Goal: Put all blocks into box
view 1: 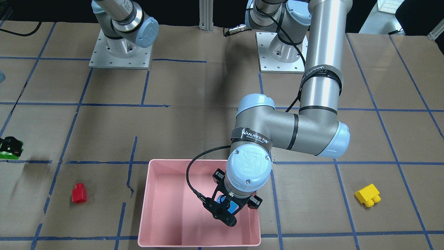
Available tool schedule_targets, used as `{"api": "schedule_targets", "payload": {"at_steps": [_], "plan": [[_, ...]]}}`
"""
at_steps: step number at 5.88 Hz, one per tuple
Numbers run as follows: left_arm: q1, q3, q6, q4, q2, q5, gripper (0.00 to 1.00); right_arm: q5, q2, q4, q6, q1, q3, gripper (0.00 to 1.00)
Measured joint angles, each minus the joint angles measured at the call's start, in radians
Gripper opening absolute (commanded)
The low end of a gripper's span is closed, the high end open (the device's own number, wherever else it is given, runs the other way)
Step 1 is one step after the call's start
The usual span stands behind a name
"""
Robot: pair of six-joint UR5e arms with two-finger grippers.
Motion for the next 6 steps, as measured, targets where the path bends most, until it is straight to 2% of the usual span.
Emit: {"api": "schedule_targets", "payload": {"at_steps": [2,3,5,6], "plan": [[0.008,-0.011,0.003,0.004,0.015,0.004,0.98,0.022,-0.074,0.245,0.000,0.008,-0.136,0.44],[0.058,-0.023,0.011,-0.001,0.051,0.004,0.98,0.025,-0.106,0.319,0.002,0.034,-0.178,0.45],[0.249,-0.135,0.062,-0.003,0.182,0.005,0.98,0.023,-0.148,0.357,0.113,0.169,-0.209,0.46],[0.354,-0.207,0.183,0.008,0.226,0.003,0.98,0.025,-0.150,0.358,0.217,0.255,-0.218,0.46]]}}
